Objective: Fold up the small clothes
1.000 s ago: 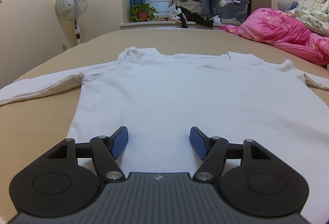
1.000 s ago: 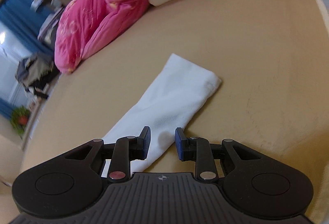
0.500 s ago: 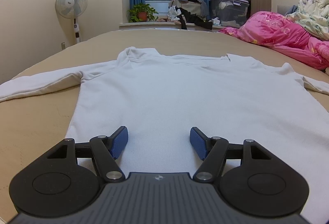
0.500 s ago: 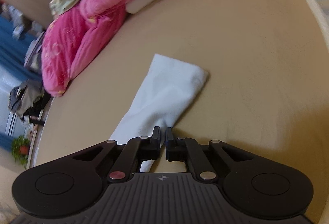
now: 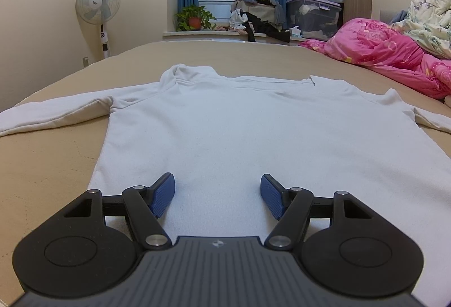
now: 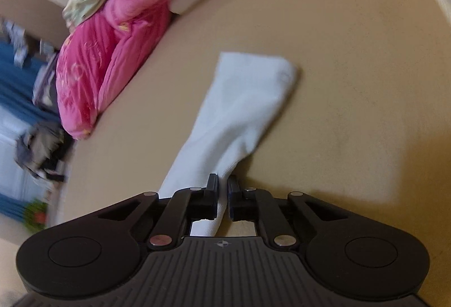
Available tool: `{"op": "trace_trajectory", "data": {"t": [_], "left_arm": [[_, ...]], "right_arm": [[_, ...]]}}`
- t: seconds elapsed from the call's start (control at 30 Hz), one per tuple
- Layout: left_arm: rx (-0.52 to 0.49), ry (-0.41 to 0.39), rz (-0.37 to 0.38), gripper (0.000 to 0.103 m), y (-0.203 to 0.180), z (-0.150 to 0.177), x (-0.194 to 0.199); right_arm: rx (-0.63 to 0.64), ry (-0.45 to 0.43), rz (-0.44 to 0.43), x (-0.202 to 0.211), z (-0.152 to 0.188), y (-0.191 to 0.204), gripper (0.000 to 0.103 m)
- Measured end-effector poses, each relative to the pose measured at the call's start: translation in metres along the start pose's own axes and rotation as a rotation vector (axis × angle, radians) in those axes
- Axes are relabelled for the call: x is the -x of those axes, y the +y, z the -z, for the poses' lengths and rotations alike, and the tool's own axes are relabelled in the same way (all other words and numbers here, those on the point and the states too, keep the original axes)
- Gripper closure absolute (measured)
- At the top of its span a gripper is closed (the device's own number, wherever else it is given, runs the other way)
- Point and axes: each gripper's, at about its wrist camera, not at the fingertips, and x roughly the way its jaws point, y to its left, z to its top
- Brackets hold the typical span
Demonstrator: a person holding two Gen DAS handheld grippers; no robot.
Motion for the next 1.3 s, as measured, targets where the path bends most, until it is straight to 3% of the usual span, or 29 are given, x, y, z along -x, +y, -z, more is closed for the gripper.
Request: {"op": "trace_trajectory", "data": {"t": [0.1,0.17,0.23,0.33,0.43,0.5,0.53,0.6,0.63,0.77,0.87,0.93,1.0,1.07,1.13,1.2,1.27,1.3], "left_arm": [[0.001,-0.001,0.001,0.031,0.0,0.0,0.0],[0.002,-0.002,0.002,0.031,0.0,0.0,0.0],[0.004,-0.003,0.005,0.031,0.0,0.0,0.0],[0.004,-0.002,0.004,0.031,0.0,0.0,0.0],[0.007,0.001,0.007,0.031,0.0,0.0,0.0],[0.01,0.003,0.009,0.031,0.001,-0.001,-0.001],[0.014,0.004,0.012,0.031,0.002,-0.001,-0.001],[0.022,0.007,0.018,0.031,0.003,-0.001,-0.001],[0.026,0.007,0.021,0.031,0.004,-0.002,-0.001],[0.035,0.005,0.027,0.031,0.004,-0.001,0.0],[0.04,0.005,0.031,0.031,0.004,-0.002,0.0],[0.041,0.008,0.03,0.031,0.003,-0.003,0.0],[0.044,0.013,0.032,0.031,0.004,-0.004,0.0],[0.051,0.027,0.034,0.031,0.004,-0.007,0.0],[0.04,0.04,0.021,0.032,0.003,-0.012,0.002],[0.025,0.056,0.005,0.039,0.0,-0.016,0.004],[0.03,0.071,0.004,0.072,0.0,-0.028,0.003],[0.047,0.07,0.005,0.078,0.003,-0.036,0.002]], "right_arm": [[0.297,-0.129,0.043,0.016,0.019,0.055,0.097],[0.501,-0.222,0.021,0.035,0.046,0.102,0.097],[0.672,-0.297,-0.084,0.06,0.085,0.147,0.097],[0.938,-0.336,-0.379,0.111,0.177,0.211,0.097],[1.144,-0.222,-0.718,0.162,0.286,0.242,0.097],[1.224,0.058,-0.899,0.174,0.352,0.249,0.097],[1.27,0.21,-0.919,0.174,0.383,0.249,0.097],[1.383,0.447,-0.871,0.17,0.425,0.247,0.097],[1.4,0.521,-0.833,0.168,0.432,0.244,0.097],[1.29,0.61,-0.69,0.165,0.383,0.237,0.084],[1.239,0.606,-0.593,0.178,0.331,0.219,0.08],[1.198,0.587,-0.489,0.183,0.293,0.202,0.071],[1.104,0.574,-0.4,0.178,0.261,0.186,0.067],[1.001,0.556,-0.382,0.168,0.246,0.163,0.066],[0.935,0.552,-0.354,0.154,0.251,0.138,0.067],[0.886,0.579,-0.26,0.138,0.259,0.129,0.068],[0.941,0.53,-0.33,0.143,0.263,0.133,0.068],[1.026,0.512,-0.331,0.146,0.27,0.136,0.068]]}}
